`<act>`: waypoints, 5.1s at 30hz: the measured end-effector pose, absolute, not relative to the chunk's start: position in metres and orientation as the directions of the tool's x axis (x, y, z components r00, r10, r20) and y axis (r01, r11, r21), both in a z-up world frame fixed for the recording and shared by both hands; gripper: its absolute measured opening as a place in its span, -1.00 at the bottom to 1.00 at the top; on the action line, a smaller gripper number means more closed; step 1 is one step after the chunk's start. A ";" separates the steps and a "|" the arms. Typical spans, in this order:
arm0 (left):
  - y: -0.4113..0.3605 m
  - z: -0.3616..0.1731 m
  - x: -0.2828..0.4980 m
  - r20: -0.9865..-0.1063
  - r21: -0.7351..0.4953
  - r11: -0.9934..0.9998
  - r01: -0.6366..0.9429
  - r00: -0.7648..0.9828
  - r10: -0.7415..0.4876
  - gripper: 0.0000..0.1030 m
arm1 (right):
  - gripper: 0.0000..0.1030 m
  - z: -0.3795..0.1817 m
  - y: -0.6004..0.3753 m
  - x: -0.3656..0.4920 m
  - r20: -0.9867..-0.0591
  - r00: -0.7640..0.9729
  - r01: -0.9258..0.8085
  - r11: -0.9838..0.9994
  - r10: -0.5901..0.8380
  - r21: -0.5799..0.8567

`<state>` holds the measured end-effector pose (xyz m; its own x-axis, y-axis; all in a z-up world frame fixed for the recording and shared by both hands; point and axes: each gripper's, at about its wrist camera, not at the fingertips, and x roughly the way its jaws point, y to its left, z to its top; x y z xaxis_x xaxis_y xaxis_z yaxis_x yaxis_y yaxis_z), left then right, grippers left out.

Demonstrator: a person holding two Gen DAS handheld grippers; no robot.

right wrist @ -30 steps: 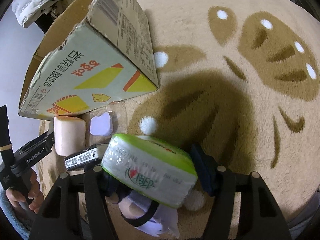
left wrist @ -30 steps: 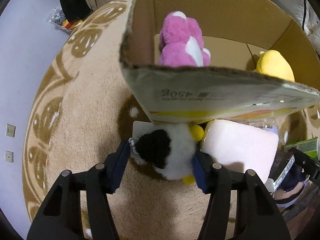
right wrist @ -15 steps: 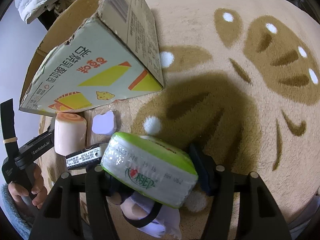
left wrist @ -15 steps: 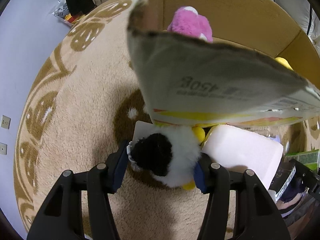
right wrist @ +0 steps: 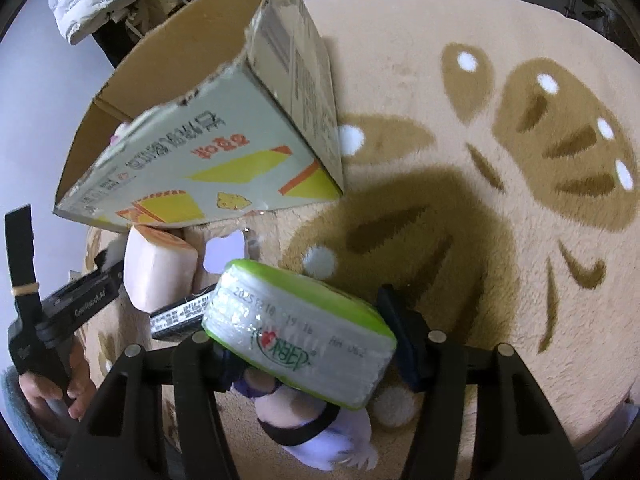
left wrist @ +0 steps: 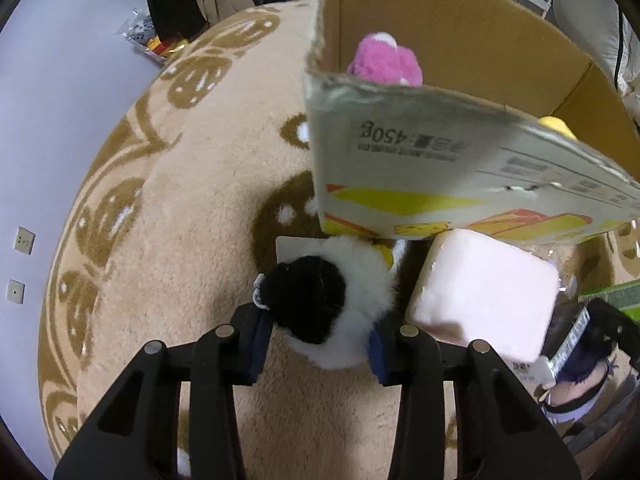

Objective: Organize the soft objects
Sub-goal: 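Lift the fluffy toy with the left tool while the right tool carries the tissue pack over the box, then open the left tool over the box while the right tool drops the tissue pack inside, then withdraw both tools from the box toward the pink cylinder and purple-haired doll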

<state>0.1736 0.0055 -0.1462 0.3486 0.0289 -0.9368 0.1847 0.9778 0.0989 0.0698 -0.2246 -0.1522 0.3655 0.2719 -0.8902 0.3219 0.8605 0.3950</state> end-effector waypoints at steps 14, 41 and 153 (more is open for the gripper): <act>0.009 -0.079 0.113 -0.848 0.065 0.982 0.177 0.528 -0.040 -0.28 | 0.22 -0.104 -0.226 0.049 -0.795 0.552 0.220 0.876 0.252 0.430; 0.007 0.013 0.087 -0.531 0.010 0.978 0.209 0.830 -0.171 -0.28 | 0.22 -0.012 -0.217 0.046 -0.508 0.850 0.037 0.945 0.142 0.326; -0.024 -0.035 0.058 -0.775 0.125 0.945 0.303 0.625 -0.098 0.94 | 1.00 -0.044 -0.223 0.025 -0.749 0.649 0.100 0.961 0.132 0.256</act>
